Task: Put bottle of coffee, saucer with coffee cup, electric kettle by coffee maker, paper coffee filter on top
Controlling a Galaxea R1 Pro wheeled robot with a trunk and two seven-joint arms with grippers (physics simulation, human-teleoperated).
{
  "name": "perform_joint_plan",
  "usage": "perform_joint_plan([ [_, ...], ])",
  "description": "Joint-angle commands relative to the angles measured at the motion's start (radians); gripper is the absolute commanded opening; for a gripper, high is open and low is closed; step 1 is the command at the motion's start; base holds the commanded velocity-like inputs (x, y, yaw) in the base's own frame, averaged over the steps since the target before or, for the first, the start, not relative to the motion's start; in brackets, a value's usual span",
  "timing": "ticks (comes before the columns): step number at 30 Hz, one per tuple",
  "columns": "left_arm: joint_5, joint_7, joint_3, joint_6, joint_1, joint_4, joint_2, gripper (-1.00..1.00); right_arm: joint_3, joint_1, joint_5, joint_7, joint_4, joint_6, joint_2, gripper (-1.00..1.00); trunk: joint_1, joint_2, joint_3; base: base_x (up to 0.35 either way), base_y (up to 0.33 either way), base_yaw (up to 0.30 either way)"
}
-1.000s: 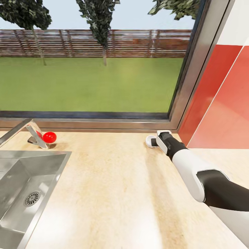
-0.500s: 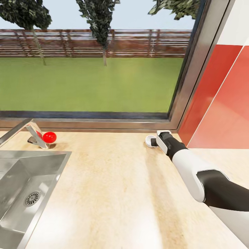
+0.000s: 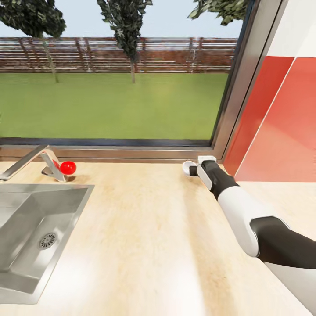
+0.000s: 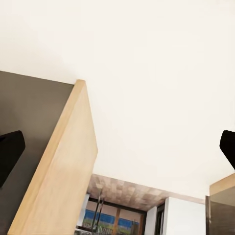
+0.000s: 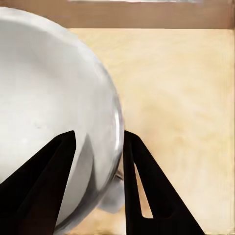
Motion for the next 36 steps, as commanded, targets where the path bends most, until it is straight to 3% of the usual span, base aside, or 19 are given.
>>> perform_joint_plan([
  [1,-0.011,0.003,0.008,0.002,0.000,-0.001,0.000,1.00,0.008,0.000,-0.012,-0.007,-0.035,0.005,0.000,-1.00,0.000,-0.001,-0.001,-0.330,0.000,0.000],
  [5,-0.011,0.003,0.009,0.002,-0.001,-0.003,0.000,1.00,0.009,0.000,-0.012,-0.007,-0.079,0.006,0.001,-1.00,0.000,-0.001,-0.001,-0.333,0.000,0.000],
  [20,-0.013,0.003,0.010,0.003,-0.001,-0.005,0.000,1.00,0.007,0.000,-0.010,-0.007,-0.071,0.006,-0.001,-1.00,0.000,-0.001,-0.001,-0.334,0.000,0.000],
  [29,-0.011,0.007,0.010,0.000,-0.012,-0.015,0.000,1.00,0.009,0.000,-0.010,-0.006,-0.065,0.005,0.002,-1.00,0.000,-0.001,0.004,-0.334,0.000,0.187],
  [36,-0.006,0.009,0.014,-0.001,-0.106,-0.052,0.003,1.00,0.010,0.026,-0.006,-0.006,0.033,-0.035,0.061,-1.00,0.000,-0.001,0.013,-0.334,0.000,0.154],
])
